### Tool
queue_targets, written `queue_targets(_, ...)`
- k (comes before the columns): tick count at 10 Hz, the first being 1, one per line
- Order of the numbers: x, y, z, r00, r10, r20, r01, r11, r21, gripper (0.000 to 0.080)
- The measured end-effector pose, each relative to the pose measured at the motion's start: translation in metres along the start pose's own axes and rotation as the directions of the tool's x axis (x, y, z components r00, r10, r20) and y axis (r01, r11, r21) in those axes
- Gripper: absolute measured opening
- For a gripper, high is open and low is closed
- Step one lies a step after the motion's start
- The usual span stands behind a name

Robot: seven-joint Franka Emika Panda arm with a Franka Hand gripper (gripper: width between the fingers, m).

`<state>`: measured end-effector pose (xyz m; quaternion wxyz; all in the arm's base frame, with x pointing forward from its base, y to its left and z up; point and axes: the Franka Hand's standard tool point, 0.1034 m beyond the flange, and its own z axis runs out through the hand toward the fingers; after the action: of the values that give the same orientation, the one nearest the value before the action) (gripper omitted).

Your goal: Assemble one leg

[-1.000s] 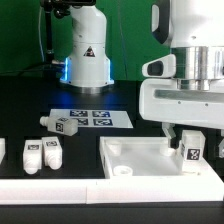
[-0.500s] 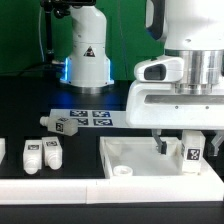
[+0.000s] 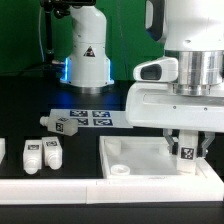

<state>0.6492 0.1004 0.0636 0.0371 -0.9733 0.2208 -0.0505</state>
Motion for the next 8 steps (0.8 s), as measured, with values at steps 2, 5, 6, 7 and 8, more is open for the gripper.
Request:
queue_targets(2, -0.0003, 0.0, 0.0004, 0.989, 0.15, 0.001, -0.15, 0.989, 0.0, 0.0282)
queue_targets(5, -0.0028, 0.0037, 0.0012, 0.818, 0.575, 0.011, -0.575, 0.818, -0.028, 0.0282)
queue_targets(6, -0.0044, 0.0053, 0.0019, 0.68, 0.733, 0.022, -0.732, 0.681, -0.028, 0.0282)
queue_targets(7, -0.006, 0.0056, 0.0023, 0.537, 0.843, 0.026, -0.842, 0.538, -0.032, 0.0282)
queue_targets(8, -0.0071, 0.0072, 0.0022, 0.385, 0.922, 0.037, -0.921, 0.387, -0.04, 0.0282)
